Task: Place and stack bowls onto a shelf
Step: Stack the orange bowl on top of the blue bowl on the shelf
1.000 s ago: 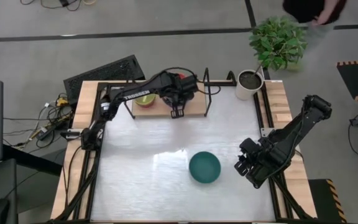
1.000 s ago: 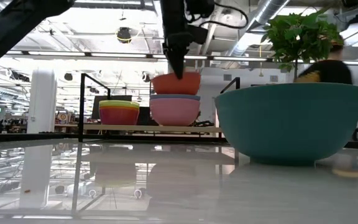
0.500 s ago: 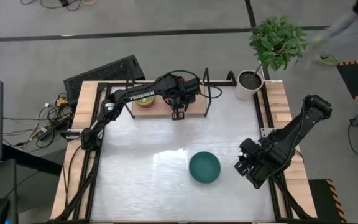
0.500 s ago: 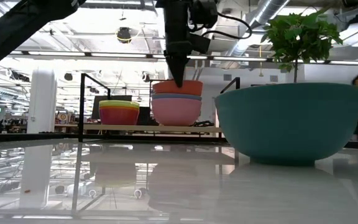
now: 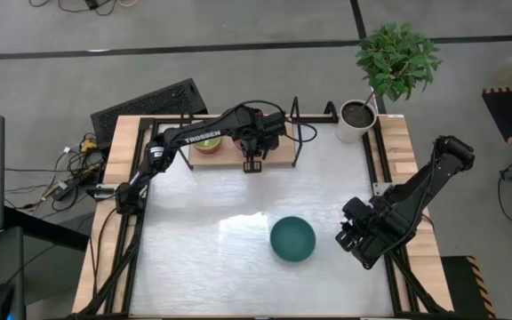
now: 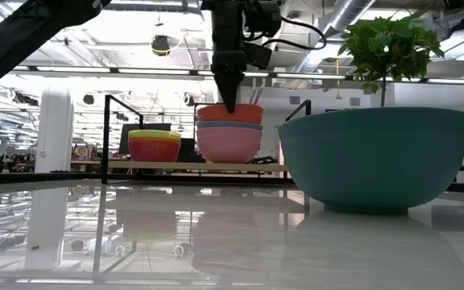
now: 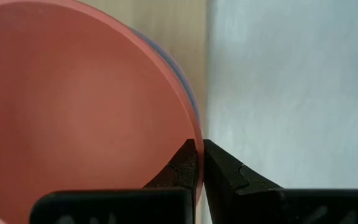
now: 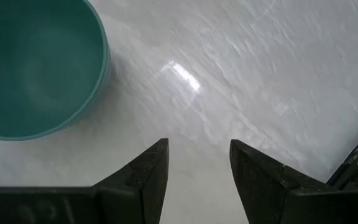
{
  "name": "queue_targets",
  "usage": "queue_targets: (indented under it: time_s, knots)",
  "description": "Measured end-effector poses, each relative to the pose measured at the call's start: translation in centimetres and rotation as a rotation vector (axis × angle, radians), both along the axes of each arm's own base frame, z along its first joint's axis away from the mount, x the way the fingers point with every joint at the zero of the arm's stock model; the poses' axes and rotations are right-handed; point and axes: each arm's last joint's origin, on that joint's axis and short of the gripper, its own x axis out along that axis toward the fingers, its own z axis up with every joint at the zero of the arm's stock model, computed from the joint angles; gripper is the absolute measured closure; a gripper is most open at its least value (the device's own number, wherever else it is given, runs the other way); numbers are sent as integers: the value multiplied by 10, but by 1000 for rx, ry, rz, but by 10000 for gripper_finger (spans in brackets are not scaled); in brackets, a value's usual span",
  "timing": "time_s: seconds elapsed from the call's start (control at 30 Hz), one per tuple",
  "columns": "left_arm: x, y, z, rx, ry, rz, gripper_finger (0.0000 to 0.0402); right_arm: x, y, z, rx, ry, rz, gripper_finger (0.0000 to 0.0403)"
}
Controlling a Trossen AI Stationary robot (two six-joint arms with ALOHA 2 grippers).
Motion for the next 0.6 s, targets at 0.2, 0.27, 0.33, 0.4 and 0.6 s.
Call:
queue_targets:
  time_s: [0.2,0.27,0.33,0.4,0.6]
  knots:
    - [0,-1,0,-2,4,-31,360,0,0,0,0,0,0,207]
    - [0,-1,0,-2,3,-31,337,0,0,0,0,0,0,207]
    - [0,-1,0,-2,4,-32,314,0,0,0,0,0,0,207]
    - [0,-1,0,-2,4,-35,293,0,0,0,0,0,0,207]
    - [-4,-2,18,8,-31,-25,260,0,0,0,-2,2,6,207]
